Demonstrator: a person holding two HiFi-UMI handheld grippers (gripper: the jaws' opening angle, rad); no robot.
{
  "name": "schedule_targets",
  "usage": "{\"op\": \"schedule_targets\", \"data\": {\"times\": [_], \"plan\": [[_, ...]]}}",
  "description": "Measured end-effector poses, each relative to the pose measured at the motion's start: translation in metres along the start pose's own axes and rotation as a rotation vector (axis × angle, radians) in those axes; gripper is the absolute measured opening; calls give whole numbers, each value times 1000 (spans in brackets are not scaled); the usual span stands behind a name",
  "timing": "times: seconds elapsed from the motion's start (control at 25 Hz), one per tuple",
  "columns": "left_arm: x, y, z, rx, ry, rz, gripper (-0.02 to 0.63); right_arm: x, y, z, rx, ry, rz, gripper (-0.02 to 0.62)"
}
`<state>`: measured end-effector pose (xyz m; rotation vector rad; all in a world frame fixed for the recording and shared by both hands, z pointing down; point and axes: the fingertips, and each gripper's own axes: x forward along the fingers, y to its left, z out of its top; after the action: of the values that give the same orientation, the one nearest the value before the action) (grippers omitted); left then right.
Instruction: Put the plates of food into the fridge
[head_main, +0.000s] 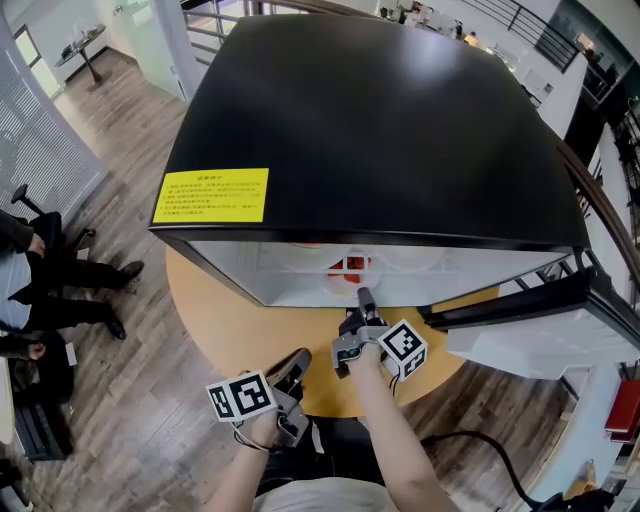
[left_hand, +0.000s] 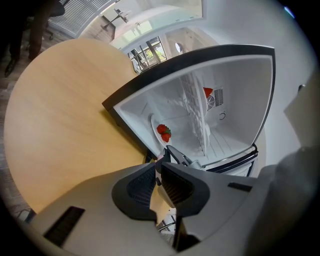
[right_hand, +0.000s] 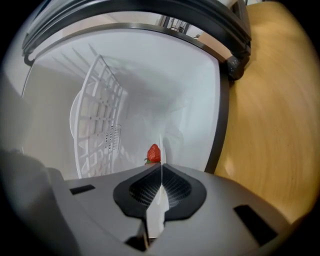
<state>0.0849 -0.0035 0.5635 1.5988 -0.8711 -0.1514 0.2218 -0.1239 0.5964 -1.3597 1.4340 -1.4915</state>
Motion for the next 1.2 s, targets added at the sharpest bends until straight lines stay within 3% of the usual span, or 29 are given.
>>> {"op": "schedule_targets", "data": {"times": [0.2, 0.44, 0.64, 0.88, 1.04, 1.2], "plan": [[-5, -3, -10, 9, 17, -5, 18, 4, -2, 2, -126, -1, -84, 20], [-9, -2, -13, 54, 31, 13, 18, 5, -1, 3, -361, 9, -182, 34], [-12, 1, -13, 41, 25, 17, 18, 5, -7, 5, -536, 32, -297, 67], [-14, 5, -13, 46, 23, 32, 18, 4, -7, 10, -856, 27, -416, 95], [-14, 8, -13, 88, 27, 58, 18, 0, 4, 17, -1076, -12, -418, 94], [-15, 5, -7, 179, 3, 86, 18, -18, 30, 16, -1175, -40, -308, 72]]}}
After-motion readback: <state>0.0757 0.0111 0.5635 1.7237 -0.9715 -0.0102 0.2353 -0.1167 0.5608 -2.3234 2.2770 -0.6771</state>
